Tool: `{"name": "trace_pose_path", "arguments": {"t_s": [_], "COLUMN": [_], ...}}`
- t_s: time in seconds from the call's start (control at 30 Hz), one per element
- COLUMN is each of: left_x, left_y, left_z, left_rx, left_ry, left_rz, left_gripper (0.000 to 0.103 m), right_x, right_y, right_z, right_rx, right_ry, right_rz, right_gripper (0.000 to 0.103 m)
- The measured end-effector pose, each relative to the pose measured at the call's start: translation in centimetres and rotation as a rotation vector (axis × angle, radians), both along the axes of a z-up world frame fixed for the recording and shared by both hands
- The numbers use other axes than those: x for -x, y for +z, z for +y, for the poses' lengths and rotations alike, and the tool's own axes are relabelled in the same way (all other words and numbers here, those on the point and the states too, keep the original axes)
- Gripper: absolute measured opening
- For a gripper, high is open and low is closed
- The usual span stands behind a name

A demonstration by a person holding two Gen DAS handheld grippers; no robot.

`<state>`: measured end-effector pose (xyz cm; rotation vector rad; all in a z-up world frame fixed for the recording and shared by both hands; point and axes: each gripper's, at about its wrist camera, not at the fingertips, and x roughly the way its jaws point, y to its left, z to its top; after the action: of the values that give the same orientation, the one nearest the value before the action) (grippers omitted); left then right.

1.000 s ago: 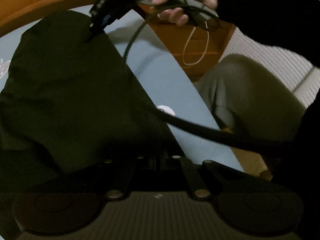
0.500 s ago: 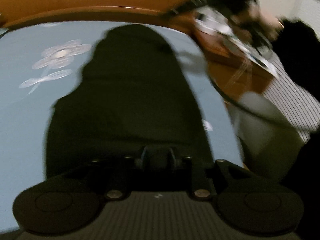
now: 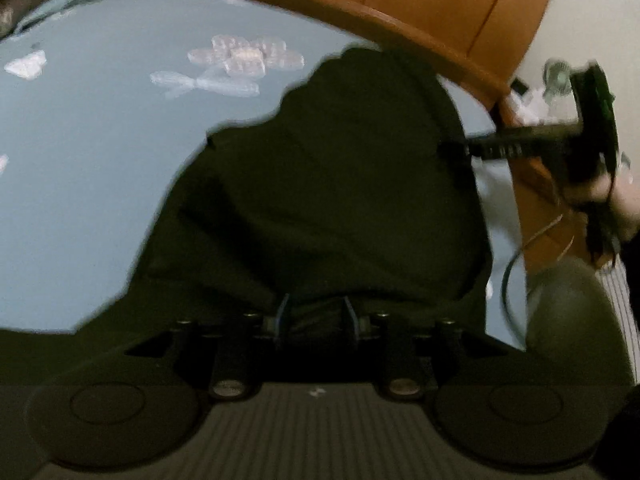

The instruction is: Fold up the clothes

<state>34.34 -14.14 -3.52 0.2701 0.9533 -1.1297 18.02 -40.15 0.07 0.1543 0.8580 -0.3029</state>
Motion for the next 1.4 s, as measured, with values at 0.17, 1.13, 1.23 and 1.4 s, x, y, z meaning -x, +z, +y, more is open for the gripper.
{"name": "trace_pose_path", "arguments": {"t_s": [0.17,1.13,1.23,1.4], "left_x": [-4.2,-16.1,-16.7,-16.1], "left_y": [3.3,-7.7,-7.6,-8.9], "left_z": [0.6,-4.6,-3.9,-3.2], "left_rx": [0.169,0.336,0.448,0.441], "left_ry": [0.118,0.194,0.194,0.183], "left_rz": [0.007,0.692,0.754,0.781], "left_gripper": [0.039,0.05,0.051,0.051], "right_x": [-0.1,-3.0,-3.0,-2.8], "right_y": [1.5,-3.2,-3.2,-3.4], "right_z": [3.9,10.5,10.5,10.7], "right_rx": [0.007,-0.057,-0.056,-0.062], "right_ry": [0.094,0.379,0.382,0.384], "right_rz": [-0.077,0.008,0.007,0.002], "right_gripper": [0.05,0.07,0.072,0.076]}}
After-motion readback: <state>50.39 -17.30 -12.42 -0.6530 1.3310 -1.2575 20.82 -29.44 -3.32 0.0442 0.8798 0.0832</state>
